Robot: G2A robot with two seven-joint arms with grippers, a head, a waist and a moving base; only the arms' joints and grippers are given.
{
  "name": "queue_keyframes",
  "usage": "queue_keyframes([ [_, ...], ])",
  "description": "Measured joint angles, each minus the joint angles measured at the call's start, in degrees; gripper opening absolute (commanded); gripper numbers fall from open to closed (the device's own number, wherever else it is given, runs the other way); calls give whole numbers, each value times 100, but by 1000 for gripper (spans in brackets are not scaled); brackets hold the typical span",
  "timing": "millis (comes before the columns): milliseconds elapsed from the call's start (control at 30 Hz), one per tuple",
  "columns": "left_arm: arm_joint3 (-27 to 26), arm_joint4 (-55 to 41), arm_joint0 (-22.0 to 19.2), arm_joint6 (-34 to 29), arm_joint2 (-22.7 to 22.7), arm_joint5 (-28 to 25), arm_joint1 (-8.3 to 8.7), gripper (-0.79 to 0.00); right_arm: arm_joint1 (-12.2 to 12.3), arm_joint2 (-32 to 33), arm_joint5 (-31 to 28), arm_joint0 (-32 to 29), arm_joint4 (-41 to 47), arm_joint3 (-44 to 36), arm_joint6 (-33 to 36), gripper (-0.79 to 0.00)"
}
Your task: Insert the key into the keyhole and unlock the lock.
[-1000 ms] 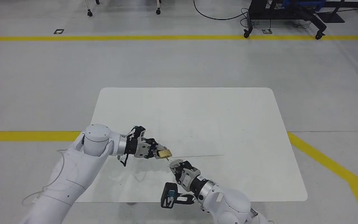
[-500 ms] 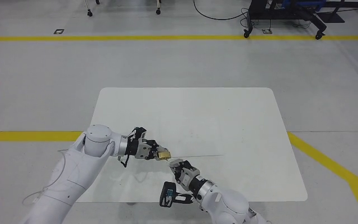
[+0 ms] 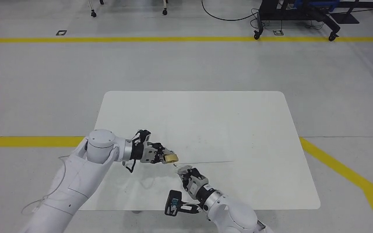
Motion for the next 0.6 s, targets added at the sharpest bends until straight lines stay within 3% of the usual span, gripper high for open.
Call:
queue_keyframes([
  [300, -16, 30, 18, 24, 4, -19, -2, -785, -4, 3, 42, -12, 6, -15, 29, -785],
  [467, -467, 377, 232, 1020, 14, -16, -2, -785, -15, 26, 123, -34, -35, 31, 77, -785],
  [600, -805, 462, 367, 1357, -41, 137, 20, -785, -37, 8, 246, -73, -107, 20, 176, -785],
])
